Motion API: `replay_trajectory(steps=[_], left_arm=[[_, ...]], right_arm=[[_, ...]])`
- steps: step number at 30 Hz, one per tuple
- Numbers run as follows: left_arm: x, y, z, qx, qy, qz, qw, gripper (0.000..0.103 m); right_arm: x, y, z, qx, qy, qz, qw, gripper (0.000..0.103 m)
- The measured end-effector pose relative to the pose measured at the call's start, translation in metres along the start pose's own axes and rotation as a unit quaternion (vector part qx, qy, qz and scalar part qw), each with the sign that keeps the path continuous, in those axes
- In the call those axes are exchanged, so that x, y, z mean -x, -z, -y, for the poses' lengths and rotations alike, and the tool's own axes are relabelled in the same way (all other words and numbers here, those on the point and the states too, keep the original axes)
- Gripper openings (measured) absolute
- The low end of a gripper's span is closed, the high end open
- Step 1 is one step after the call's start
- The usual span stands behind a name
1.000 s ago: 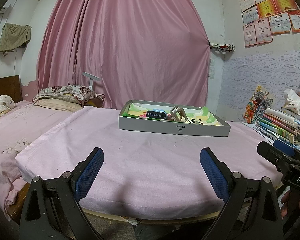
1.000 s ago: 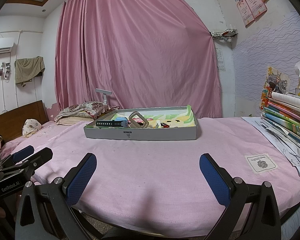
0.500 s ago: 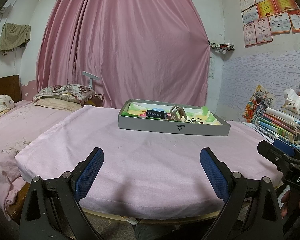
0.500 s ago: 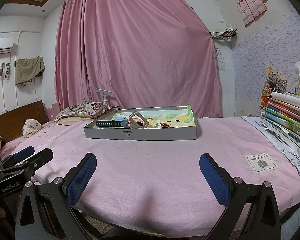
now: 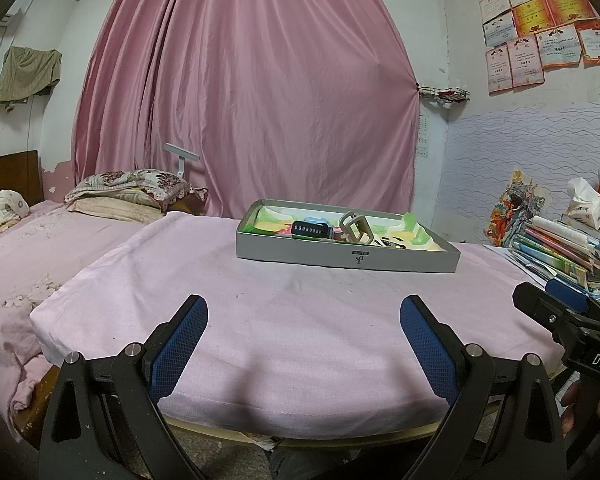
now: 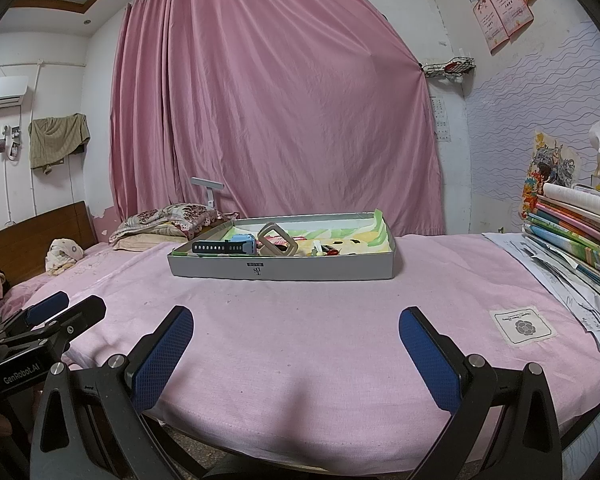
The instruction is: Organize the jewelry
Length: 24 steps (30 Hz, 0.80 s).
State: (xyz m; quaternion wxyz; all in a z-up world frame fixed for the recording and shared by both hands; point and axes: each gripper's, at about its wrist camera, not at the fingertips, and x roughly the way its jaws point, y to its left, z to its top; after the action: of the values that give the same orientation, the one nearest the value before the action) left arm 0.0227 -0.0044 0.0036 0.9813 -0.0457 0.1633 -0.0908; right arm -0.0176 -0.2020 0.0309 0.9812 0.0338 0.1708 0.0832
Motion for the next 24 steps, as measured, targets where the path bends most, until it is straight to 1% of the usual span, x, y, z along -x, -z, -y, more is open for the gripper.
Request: replay_trajectory(steps=[5, 8, 11, 15, 24], left_arm=[[0.0023, -0.0019, 0.0006, -0.002, 0.002, 0.003, 1.0000, 0.094], [0.0017, -0.0020, 0.0001, 0.000, 0.005, -0.005, 1.0000, 0.094], [0.0021, -0.0015, -0.0003, 0.003, -0.009, -0.004, 0.9999, 0.094], [0.0004, -0.0003, -0.0004, 0.002, -0.016, -0.008, 0.9998, 0.094], [-0.0025, 0.0021, 0.0022, -0.011, -0.023, -0.008, 0.9997, 0.094]], right_arm=[[0.0000, -0.0001, 0.0002, 0.000, 0.000, 0.001, 1.000, 0.103], [-0.0001, 0.0000, 0.0002, 0.000, 0.000, 0.000, 1.000, 0.103], [0.0002, 0.0000, 0.0002, 0.000, 0.000, 0.001, 1.000, 0.103], [0.0000, 0.0000, 0.0003, 0.000, 0.000, 0.000, 1.000, 0.103], [0.0002, 0.0001, 0.0002, 0.000, 0.000, 0.000, 1.000, 0.103]])
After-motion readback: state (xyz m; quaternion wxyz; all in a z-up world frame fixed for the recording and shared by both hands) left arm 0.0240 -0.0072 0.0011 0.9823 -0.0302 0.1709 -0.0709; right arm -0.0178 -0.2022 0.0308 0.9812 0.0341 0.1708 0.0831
